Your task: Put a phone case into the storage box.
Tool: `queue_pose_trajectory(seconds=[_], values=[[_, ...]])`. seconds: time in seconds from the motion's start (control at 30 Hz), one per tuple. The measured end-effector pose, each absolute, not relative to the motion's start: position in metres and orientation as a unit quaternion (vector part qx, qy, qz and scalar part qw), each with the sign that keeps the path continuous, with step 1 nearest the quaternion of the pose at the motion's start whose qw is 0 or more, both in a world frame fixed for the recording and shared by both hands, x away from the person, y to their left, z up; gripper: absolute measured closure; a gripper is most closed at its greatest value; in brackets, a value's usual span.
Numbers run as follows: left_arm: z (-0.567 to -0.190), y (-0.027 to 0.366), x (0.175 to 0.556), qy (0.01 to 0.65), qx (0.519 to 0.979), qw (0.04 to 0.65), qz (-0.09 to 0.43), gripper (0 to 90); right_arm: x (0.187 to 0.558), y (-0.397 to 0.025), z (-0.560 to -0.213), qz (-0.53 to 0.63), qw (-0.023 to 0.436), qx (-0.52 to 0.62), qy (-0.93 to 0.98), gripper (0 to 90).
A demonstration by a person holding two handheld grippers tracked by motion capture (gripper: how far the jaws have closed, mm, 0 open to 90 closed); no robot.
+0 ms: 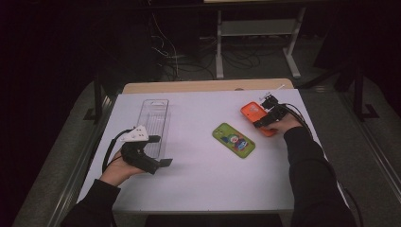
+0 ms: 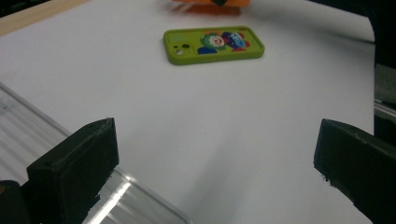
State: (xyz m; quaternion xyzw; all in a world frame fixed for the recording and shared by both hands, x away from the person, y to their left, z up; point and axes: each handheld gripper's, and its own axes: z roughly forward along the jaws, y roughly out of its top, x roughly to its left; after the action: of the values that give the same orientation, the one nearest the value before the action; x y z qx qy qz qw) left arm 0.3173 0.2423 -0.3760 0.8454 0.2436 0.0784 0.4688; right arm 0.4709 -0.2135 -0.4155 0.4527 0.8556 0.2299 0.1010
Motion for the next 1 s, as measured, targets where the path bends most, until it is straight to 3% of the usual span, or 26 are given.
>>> queue_pose_trajectory(seconds=[0.57, 1.0], values=[[-0.359, 0.197, 0.334, 0.215, 0.847, 0.484, 0.051, 0.0, 0.420, -0.187, -0.373, 0.239, 0.093, 0.372, 0.892, 15.4], [-0.359, 0.153, 0.355, 0.190, 0.853, 0.484, 0.044, 1.5, 0.389, -0.167, -0.370, 0.248, 0.082, 0.301, 0.917, 15.4]])
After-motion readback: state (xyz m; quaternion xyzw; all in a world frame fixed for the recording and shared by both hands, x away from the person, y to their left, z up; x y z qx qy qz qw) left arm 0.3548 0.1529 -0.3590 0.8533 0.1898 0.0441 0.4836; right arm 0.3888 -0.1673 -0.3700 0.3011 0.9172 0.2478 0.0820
